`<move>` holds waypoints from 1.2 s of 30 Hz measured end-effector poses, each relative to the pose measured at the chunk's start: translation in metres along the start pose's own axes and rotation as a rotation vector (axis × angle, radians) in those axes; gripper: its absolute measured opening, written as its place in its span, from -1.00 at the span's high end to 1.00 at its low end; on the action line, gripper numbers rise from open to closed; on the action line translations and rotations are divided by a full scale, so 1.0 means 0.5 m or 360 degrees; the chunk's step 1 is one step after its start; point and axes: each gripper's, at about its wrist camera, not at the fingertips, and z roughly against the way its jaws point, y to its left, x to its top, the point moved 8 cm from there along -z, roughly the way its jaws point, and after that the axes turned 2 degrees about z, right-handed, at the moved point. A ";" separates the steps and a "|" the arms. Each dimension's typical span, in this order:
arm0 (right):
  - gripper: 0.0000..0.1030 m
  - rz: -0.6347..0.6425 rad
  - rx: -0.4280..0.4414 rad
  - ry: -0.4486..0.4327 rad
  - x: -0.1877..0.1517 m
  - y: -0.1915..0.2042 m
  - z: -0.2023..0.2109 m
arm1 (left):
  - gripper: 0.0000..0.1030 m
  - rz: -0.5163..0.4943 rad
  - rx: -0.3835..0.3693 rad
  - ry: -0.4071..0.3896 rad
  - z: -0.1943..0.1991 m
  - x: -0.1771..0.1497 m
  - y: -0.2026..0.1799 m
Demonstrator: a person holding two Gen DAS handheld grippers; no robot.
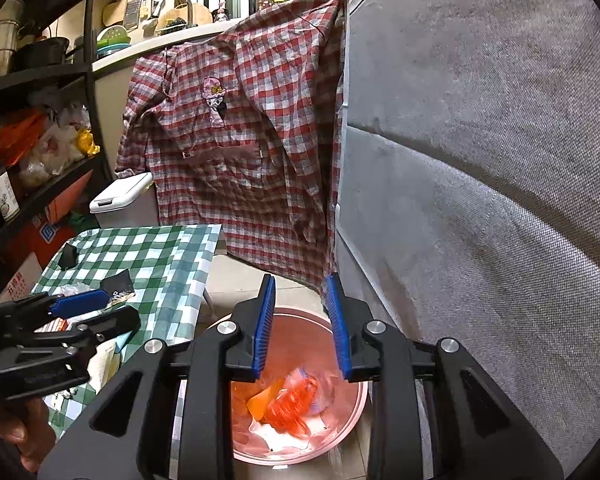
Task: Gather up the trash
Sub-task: 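Open the left tool to drop the orange plastic bag into the bucket, then grasp the clear straw packets with the left tool while the right tool grasps the white napkin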
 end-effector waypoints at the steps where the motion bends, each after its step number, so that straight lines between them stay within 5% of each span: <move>1: 0.46 0.0006 0.0002 -0.0011 0.002 0.005 0.004 | -0.09 -0.0001 0.0002 -0.0009 0.006 0.002 0.003; 11: 0.46 0.0034 0.0069 -0.0105 0.021 0.072 0.044 | 0.02 0.0011 0.0083 -0.0123 0.103 0.015 0.084; 18: 0.46 0.0062 0.0201 -0.0118 0.022 0.171 0.056 | 0.14 0.0126 0.0199 -0.0226 0.203 0.028 0.237; 23: 0.87 0.0123 0.0343 -0.0102 0.009 0.251 0.051 | 0.29 0.0221 0.0306 -0.0264 0.255 0.031 0.356; 29: 0.87 0.0178 0.0481 -0.0020 -0.019 0.344 0.016 | 0.49 0.0251 0.0425 -0.0241 0.277 0.017 0.478; 36: 0.84 0.0238 0.0601 0.0145 -0.068 0.427 -0.048 | 0.50 0.0332 0.0441 -0.0157 0.253 -0.022 0.558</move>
